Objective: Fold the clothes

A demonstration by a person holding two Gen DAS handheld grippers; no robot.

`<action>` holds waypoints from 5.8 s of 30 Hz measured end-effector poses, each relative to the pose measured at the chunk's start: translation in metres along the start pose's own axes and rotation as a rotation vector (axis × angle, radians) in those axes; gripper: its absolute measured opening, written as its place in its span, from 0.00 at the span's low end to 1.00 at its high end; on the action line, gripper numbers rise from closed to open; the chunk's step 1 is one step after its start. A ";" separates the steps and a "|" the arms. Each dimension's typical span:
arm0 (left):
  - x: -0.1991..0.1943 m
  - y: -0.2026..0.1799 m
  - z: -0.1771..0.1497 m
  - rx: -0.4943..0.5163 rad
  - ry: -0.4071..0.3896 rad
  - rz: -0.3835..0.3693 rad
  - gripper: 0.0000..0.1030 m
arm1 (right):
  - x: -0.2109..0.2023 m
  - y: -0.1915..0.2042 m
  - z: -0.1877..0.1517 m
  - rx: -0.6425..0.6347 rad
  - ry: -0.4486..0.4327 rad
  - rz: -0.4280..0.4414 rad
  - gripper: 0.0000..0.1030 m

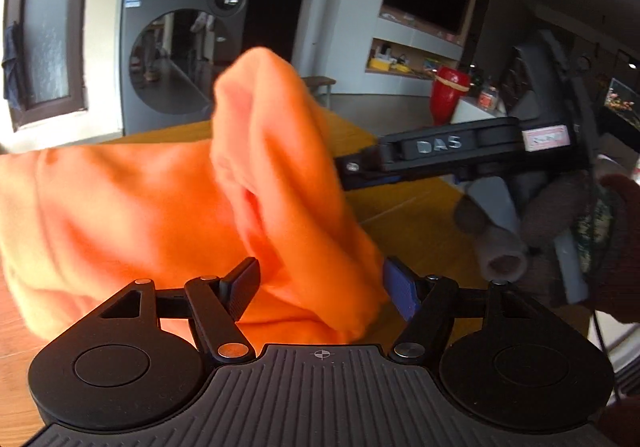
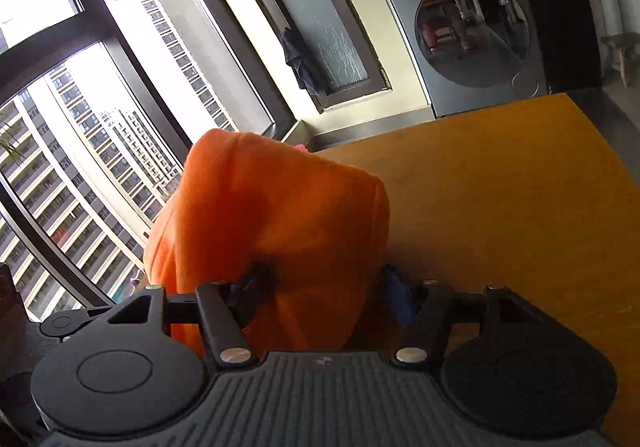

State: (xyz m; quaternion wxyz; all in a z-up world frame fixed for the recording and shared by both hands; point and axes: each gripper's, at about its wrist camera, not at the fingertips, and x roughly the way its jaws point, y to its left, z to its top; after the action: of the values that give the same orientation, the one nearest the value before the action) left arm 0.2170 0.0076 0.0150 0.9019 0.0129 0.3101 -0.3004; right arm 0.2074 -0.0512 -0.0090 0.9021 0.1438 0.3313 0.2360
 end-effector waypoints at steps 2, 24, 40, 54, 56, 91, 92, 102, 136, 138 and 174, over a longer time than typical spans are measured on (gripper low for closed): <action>0.003 -0.016 0.000 0.080 0.008 -0.061 0.77 | 0.007 0.002 0.009 -0.065 0.001 -0.044 0.63; 0.011 0.143 0.040 -0.385 0.009 0.177 0.86 | 0.017 0.031 -0.017 0.040 -0.038 0.102 0.78; -0.047 0.167 0.062 -0.354 -0.162 0.305 0.92 | 0.067 0.011 -0.016 0.260 0.003 0.212 0.53; 0.004 0.091 0.015 -0.214 0.074 0.114 0.80 | 0.023 -0.030 0.016 0.035 0.083 0.122 0.65; 0.010 0.069 0.009 -0.179 0.085 0.060 0.81 | 0.019 -0.042 0.017 0.020 0.080 0.068 0.77; -0.084 0.098 -0.016 -0.571 -0.306 -0.191 0.91 | 0.000 0.216 -0.152 -1.781 -0.071 -0.158 0.69; -0.078 0.098 -0.019 -0.570 -0.298 -0.178 0.91 | -0.009 0.218 -0.138 -1.699 -0.039 -0.099 0.72; -0.082 0.103 -0.044 -0.575 -0.290 -0.133 0.91 | -0.055 0.164 0.024 -0.687 -0.115 0.144 1.00; -0.126 0.063 0.002 -0.598 -0.438 -0.182 0.99 | 0.019 0.064 -0.049 -0.352 -0.114 -0.099 1.00; -0.099 0.068 -0.011 -0.663 -0.346 -0.151 0.98 | 0.014 0.075 -0.054 -0.394 -0.130 -0.134 1.00; -0.066 0.062 -0.020 -0.536 -0.301 -0.038 0.99 | 0.006 0.058 -0.007 -0.337 -0.072 -0.119 1.00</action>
State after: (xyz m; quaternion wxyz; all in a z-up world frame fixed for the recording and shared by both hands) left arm 0.1989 0.0979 0.0267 0.9032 -0.2760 0.2415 -0.2232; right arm 0.1873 0.0016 0.0064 0.9372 -0.0207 0.2624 0.2289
